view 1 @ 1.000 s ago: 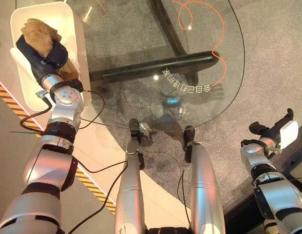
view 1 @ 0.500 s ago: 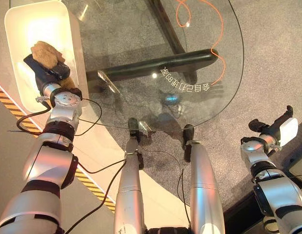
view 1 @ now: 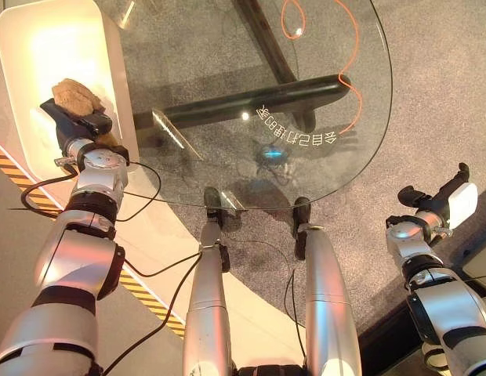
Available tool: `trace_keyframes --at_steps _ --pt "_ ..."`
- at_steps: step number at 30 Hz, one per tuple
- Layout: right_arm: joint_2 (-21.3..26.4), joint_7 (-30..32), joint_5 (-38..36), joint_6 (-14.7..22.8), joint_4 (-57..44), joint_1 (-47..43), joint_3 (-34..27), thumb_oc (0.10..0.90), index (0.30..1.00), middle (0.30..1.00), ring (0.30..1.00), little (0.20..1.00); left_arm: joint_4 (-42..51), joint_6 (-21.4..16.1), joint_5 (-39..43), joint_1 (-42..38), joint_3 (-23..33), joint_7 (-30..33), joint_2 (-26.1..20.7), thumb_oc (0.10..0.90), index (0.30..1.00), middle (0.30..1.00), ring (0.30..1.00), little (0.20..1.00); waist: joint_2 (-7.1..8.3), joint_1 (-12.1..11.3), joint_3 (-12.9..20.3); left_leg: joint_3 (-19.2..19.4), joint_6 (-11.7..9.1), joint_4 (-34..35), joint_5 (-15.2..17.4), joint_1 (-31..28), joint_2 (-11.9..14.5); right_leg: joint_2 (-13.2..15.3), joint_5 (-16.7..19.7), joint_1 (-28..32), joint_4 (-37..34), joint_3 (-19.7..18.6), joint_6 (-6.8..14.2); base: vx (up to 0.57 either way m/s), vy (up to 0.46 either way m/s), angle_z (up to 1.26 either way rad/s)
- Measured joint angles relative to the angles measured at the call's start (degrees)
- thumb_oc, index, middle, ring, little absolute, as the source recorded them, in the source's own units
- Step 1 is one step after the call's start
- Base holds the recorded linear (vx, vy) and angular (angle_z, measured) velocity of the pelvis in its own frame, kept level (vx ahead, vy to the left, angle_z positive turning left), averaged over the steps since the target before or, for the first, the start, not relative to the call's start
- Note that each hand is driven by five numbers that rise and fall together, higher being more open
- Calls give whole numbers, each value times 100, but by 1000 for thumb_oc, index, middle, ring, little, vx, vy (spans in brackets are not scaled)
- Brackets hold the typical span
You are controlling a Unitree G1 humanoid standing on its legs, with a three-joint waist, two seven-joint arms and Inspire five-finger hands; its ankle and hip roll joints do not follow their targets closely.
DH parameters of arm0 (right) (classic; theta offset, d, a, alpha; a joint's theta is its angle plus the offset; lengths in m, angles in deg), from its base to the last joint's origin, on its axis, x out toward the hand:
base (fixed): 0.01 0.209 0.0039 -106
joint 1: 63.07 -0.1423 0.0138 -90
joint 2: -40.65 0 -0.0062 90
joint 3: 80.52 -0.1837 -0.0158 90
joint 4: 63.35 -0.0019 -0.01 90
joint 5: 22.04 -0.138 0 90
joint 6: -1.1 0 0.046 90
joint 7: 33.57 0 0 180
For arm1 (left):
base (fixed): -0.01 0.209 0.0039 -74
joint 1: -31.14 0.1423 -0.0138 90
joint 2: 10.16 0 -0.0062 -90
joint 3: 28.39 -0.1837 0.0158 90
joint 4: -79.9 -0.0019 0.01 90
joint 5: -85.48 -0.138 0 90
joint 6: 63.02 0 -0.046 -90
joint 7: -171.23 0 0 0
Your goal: Wipe the table with a cloth and put it in the basket.
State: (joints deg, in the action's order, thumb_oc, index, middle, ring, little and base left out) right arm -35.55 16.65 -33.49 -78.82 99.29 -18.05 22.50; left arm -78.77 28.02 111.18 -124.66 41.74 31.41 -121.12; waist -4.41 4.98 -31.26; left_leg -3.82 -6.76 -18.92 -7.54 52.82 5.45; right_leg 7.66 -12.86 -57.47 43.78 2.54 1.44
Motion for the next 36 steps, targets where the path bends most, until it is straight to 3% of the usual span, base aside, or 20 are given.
trace_keyframes --at_steps 6,7,8,9,25,36 --pt "70 -1 1 0 -2 -14 18 800 900 900 900 900 -3 29 -13 -157 -1 0 -2 100 300 300 300 200 37 -1 -4 2 -1 -6 -2 142 0 1 31 -105 -59 2 20 -6 20 -1" --pt "81 -1 2 1 -2 -20 42 800 900 900 900 900 -4 30 -14 -172 -1 0 -3 130 326 326 326 230 52 -2 -4 2 -1 -5 -2 142 0 0 31 -103 -65 2 20 0 0 0" --pt "89 -1 1 1 -2 -42 75 800 900 900 900 900 -5 41 -15 -188 -1 0 -9 391 549 549 549 491 69 0 -6 2 -1 -5 -2 143 0 1 31 -103 -65 2 20 0 0 0" --pt "89 -1 2 2 -2 -50 86 800 900 900 900 900 -5 50 -15 -193 -1 0 -9 800 900 900 900 900 76 1 -5 2 -1 -5 -2 143 0 1 31 -103 -64 3 20 0 0 0" --pt "92 -6 0 47 0 -176 152 800 900 900 900 900 -124 120 -12 -337 -4 14 -279 800 900 900 900 900 104 0 -1 -2 0 -5 -20 157 0 -1 65 -102 -92 7 36 0 0 0" --pt "91 -11 1 56 16 -140 144 800 900 900 900 900 -95 -349 524 -344 65 29 -345 800 900 900 900 900 104 3 -1 -17 -4 -6 -70 98 -1 -2 109 -34 -91 15 41 -3 -1 0"
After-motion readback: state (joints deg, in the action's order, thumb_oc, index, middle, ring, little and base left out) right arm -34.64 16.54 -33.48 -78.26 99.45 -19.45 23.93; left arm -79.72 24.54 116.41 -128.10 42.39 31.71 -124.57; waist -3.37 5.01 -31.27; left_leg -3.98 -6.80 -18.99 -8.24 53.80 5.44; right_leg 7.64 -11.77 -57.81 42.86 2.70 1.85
